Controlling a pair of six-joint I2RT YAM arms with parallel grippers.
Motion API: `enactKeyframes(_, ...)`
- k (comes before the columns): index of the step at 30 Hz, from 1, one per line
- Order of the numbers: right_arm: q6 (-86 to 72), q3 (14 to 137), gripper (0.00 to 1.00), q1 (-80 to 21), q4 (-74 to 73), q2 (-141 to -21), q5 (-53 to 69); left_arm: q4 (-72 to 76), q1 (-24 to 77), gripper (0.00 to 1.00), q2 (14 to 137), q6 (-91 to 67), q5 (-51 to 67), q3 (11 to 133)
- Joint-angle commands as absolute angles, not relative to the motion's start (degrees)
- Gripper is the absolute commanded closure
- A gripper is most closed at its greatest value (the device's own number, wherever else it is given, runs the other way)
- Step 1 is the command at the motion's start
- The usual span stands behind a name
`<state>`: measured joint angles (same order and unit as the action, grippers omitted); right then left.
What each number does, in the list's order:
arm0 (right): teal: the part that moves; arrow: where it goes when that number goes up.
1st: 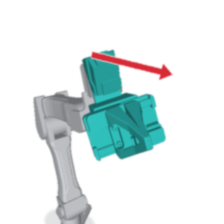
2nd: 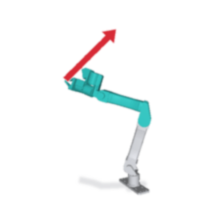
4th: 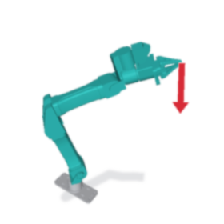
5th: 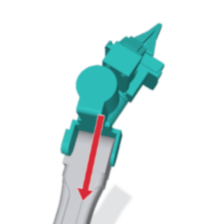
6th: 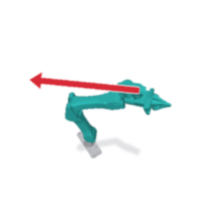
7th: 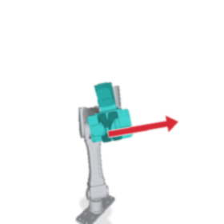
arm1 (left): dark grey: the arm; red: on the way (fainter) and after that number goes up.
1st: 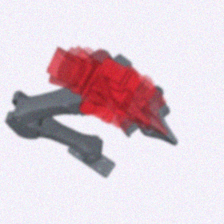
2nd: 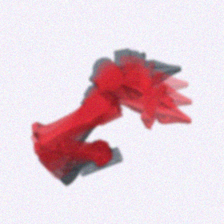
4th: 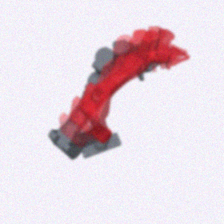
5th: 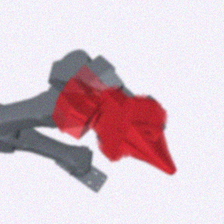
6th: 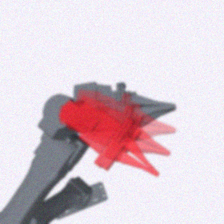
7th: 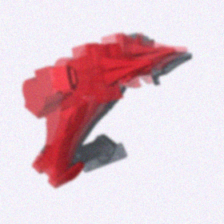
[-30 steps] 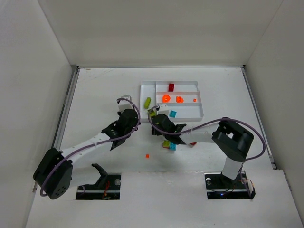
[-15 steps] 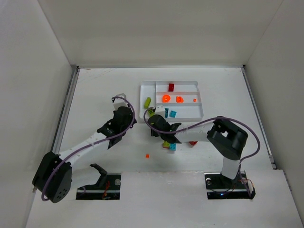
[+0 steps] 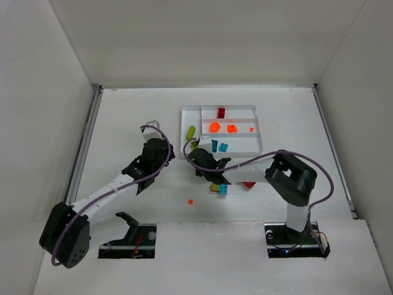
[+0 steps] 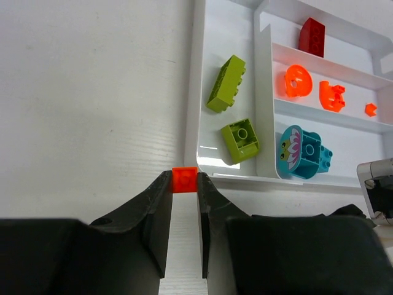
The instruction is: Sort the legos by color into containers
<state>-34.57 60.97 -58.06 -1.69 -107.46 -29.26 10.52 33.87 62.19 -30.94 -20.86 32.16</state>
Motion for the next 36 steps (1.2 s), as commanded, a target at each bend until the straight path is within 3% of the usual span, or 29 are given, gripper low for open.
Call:
enactKeyframes(1,-35.33,61.62,0.83,-59.02,-4.40,-107.41,-31.55,12.65,33.09,0.83,60.56,-31.55,-19.95,31.38)
enactKeyframes(11,-33.49,54.76,0.82,-55.77,0.26,-90.28,-30.50,15.38,35.98,0.83,65.20,-32.78,-19.16,35.15)
enactKeyframes(20,-30.59,49.05,0.82,-43.39,3.51,-79.37,-29.97,19.25,41.96,0.82,84.43,-31.12,-19.25,50.86)
enactKeyframes(29,-29.97,50.80,0.82,-31.69,9.31,-85.33,-24.71,17.23,42.06,0.81,103.78,-27.86,-19.25,68.27)
enactKeyframes(36,-27.86,56.33,0.81,-28.70,9.84,-92.71,-23.82,15.03,40.91,0.77,110.91,-25.93,-20.04,76.02)
